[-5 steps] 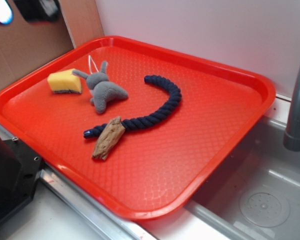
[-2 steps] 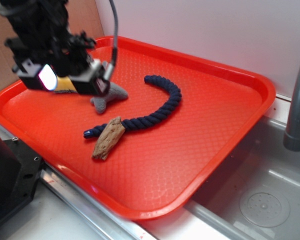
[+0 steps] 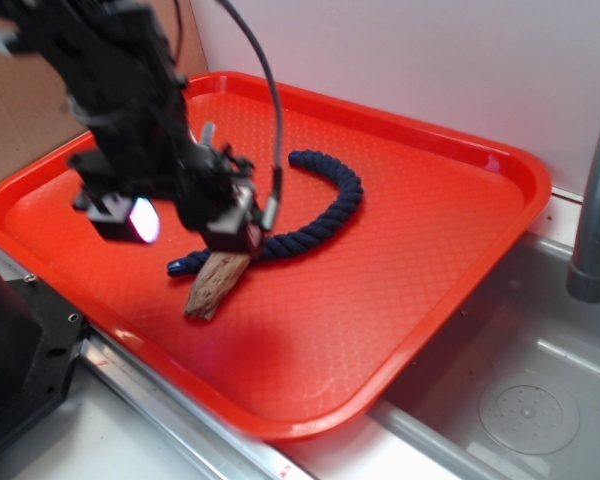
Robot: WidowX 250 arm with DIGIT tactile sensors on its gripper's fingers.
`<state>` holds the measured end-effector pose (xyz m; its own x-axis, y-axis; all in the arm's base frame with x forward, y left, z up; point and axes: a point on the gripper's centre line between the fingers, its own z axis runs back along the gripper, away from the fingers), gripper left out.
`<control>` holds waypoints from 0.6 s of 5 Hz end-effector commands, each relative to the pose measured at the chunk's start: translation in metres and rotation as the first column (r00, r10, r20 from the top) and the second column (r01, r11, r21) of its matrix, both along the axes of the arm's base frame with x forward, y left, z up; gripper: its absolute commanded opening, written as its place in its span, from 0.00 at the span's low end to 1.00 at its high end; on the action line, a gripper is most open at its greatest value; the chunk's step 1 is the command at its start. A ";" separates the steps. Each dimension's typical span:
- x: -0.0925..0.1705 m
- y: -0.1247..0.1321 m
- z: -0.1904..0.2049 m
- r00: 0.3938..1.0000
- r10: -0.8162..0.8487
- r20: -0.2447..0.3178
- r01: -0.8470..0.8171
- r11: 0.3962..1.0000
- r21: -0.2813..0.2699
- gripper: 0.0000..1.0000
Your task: Grab the wood chip.
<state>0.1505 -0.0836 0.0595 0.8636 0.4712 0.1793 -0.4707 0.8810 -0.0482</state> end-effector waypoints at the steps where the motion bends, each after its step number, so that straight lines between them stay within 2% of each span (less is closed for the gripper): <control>1: 0.009 -0.008 -0.026 1.000 0.010 -0.005 -0.010 1.000 0.006 1.00; 2: 0.014 -0.004 -0.037 0.999 0.047 -0.026 -0.046 0.999 0.011 1.00; 3: 0.018 -0.002 -0.043 0.996 0.075 -0.058 -0.074 0.997 0.015 0.00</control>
